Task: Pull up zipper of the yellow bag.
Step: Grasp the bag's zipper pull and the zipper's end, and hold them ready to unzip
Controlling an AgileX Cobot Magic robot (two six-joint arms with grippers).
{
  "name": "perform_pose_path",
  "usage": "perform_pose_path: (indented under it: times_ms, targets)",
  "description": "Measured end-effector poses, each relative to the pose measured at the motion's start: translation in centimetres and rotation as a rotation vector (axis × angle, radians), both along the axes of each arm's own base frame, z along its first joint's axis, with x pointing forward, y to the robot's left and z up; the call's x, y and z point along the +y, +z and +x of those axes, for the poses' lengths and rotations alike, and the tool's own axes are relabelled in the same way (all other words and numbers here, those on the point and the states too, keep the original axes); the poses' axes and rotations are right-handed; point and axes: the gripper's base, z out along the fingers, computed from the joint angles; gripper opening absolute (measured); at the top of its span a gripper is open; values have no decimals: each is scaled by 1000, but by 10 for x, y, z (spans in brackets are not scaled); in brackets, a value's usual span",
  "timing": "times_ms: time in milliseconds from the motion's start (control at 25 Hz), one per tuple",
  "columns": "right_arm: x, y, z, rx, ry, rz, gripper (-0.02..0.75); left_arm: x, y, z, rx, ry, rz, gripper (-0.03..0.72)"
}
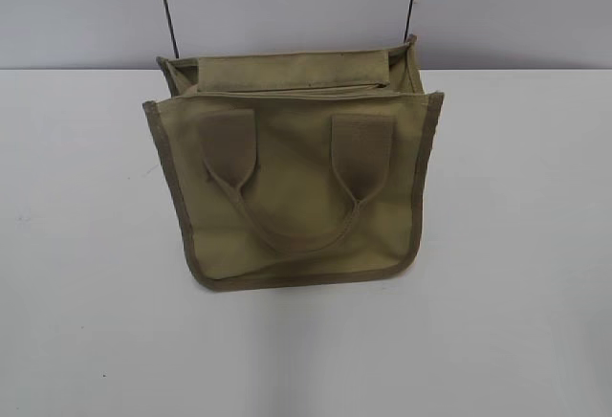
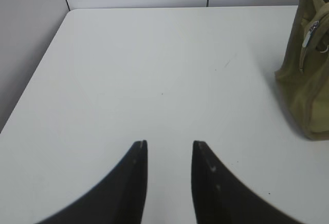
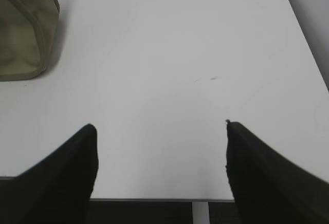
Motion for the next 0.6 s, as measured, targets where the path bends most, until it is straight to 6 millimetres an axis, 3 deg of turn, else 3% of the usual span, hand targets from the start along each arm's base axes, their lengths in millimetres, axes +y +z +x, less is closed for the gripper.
perform_pose_path:
  times_ms: [600]
  targets:
    - [0,0,0,0,0,0,568,-1,0,0,-1,-6,-8,226]
